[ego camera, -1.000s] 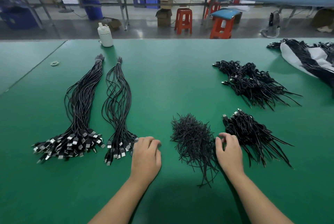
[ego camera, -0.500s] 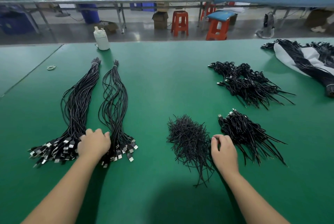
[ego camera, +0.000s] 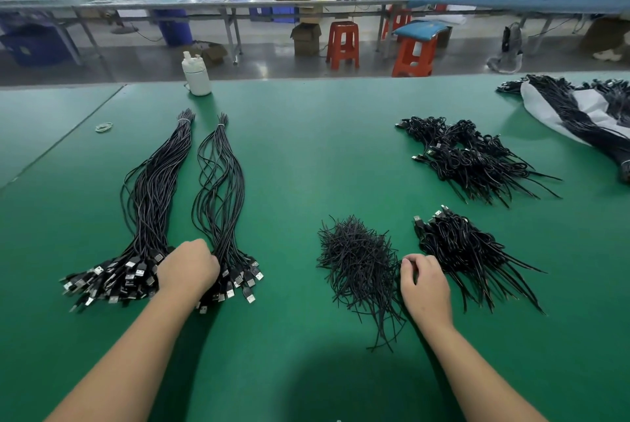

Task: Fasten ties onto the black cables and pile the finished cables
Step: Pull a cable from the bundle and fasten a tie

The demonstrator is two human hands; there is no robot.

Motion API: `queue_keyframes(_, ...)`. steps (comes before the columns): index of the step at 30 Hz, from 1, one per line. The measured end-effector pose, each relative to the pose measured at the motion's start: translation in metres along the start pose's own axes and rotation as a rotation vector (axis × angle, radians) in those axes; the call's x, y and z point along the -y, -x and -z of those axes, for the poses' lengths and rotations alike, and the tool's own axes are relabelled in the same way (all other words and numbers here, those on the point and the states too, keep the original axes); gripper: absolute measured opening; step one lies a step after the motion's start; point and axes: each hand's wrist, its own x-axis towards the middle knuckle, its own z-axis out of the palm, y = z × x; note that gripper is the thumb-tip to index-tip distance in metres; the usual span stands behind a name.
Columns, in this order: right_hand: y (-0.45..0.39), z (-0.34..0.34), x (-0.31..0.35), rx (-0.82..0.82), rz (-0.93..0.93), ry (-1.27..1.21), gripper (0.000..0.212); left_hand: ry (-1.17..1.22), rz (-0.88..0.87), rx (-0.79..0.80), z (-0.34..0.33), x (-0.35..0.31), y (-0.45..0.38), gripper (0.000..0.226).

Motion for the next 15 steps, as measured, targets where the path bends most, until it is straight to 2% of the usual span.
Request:
queue_keyframes(2,0.0,0.0,0.0,0.001,-0.004,-0.003,0.009,-0.068,-0.059,-0.043,0.007,-0.01,0.007,0.012)
queue_keyframes(5,0.001,0.001,0.001,0.005,-0.006,0.001,0.009,-0.239,-0.196,-0.012,0.015,-0.03,0.024,0.008)
queue_keyframes(10,0.001,0.002,0.003,0.007,-0.013,-0.008,0.008,-0.482,-0.498,0.115,0.018,-0.067,0.06,0.025)
queue_keyframes(13,0.002,0.003,0.004,0.006,-0.024,-0.033,0.008,-0.541,-0.657,0.209,0.026,-0.082,0.077,0.025)
queue_keyframes(15,0.002,0.004,0.005,-0.007,-0.025,-0.06,0.007,-0.537,-0.703,0.265,0.032,-0.09,0.084,0.02)
